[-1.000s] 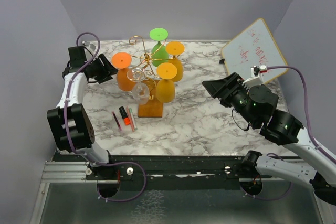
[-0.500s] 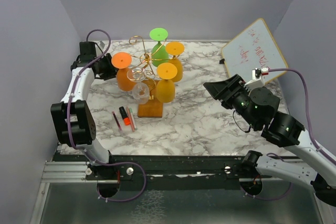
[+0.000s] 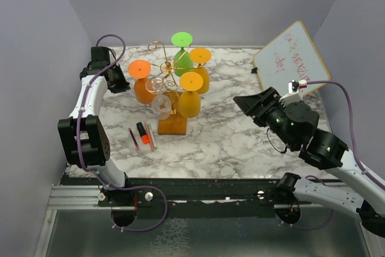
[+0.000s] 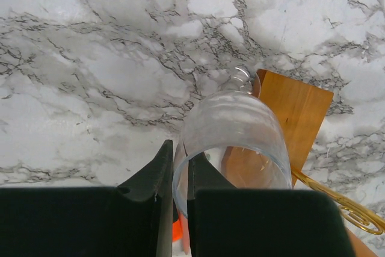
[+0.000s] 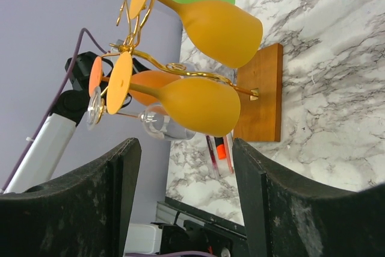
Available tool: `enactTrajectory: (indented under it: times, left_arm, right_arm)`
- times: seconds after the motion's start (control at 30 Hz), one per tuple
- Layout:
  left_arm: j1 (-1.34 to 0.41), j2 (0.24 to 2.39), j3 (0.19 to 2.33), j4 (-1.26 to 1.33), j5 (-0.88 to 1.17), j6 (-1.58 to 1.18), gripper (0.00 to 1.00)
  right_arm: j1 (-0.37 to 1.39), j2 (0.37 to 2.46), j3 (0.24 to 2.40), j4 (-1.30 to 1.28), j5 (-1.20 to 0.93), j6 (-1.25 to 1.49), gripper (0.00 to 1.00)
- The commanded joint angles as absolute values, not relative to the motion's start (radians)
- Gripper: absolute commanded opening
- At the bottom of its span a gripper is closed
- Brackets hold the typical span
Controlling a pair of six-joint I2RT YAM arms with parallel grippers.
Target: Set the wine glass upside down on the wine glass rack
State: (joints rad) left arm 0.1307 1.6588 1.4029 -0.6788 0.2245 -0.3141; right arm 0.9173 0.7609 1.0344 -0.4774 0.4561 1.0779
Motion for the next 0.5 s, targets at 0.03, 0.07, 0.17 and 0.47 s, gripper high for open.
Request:
enactTrajectory:
  times: [0.03,0.07,0.17,0.47]
  left_arm:
    - [0.13,1.632,1.457,-0.713,0.144,-0.278,0.0]
    - [0.13,1.62,1.461,-0.713,0.127,-0.275,0.0]
    - [0.13,1.577,1.483,-0.718,0.062,-0.272,0.0]
    - [0.13,1.449,1.566,-0.735,0.007,-0.299,0.0]
  right_arm:
    - [0.925,0.765,1.04,-0.506,0.48,1.086,0.67]
    - [0.925,0.765,1.041,-0.506,0.48,1.085,0.67]
    - [0.925,0.767,1.044,-0.507,0.487,1.083,0.66]
    - [0.925,0.764,1.048,-0.509,0.501,1.083,0.66]
